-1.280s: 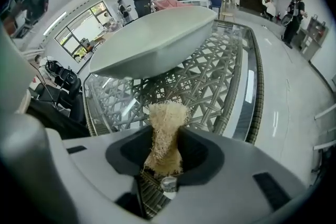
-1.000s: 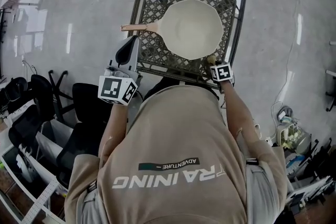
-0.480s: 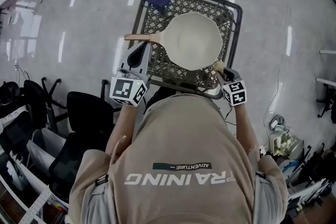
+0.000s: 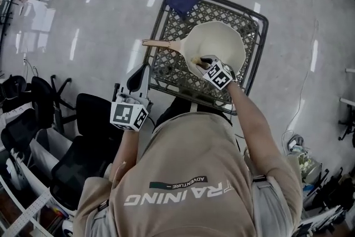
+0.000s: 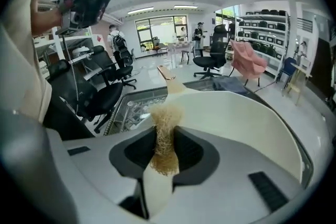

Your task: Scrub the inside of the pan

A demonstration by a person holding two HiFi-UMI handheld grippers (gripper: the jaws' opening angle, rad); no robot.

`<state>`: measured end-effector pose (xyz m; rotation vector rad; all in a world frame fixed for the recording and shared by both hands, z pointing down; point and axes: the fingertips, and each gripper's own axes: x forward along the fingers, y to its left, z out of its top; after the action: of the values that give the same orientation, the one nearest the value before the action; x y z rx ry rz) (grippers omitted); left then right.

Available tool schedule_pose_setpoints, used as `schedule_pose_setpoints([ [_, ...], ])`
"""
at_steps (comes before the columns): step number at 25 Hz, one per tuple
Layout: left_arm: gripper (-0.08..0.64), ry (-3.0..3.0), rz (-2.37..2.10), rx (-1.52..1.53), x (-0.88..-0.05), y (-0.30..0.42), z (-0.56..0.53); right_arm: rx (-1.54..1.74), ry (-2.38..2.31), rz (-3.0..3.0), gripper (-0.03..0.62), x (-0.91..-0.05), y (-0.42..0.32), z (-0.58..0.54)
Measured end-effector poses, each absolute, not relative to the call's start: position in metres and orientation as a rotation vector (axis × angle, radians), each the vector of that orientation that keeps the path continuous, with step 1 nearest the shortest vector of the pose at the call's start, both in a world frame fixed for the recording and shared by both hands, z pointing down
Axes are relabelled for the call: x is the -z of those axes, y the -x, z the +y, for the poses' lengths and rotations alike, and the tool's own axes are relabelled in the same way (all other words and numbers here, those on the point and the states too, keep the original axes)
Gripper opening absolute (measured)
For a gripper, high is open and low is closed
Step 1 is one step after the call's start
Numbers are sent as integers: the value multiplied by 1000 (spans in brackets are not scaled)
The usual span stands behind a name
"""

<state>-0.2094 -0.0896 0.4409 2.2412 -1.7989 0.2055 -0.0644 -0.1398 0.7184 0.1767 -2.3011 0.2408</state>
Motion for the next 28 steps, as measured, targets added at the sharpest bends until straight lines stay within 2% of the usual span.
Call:
schedule_pose_setpoints([
  [11,18,-2065,-1937,-264,-438,264,-56,-335,-303,-2350,106,-760,114,-183],
  [28,18,-2179,-1797,-241,-455,230,-98,-266,-458,-2303,106,-760,108,-259],
])
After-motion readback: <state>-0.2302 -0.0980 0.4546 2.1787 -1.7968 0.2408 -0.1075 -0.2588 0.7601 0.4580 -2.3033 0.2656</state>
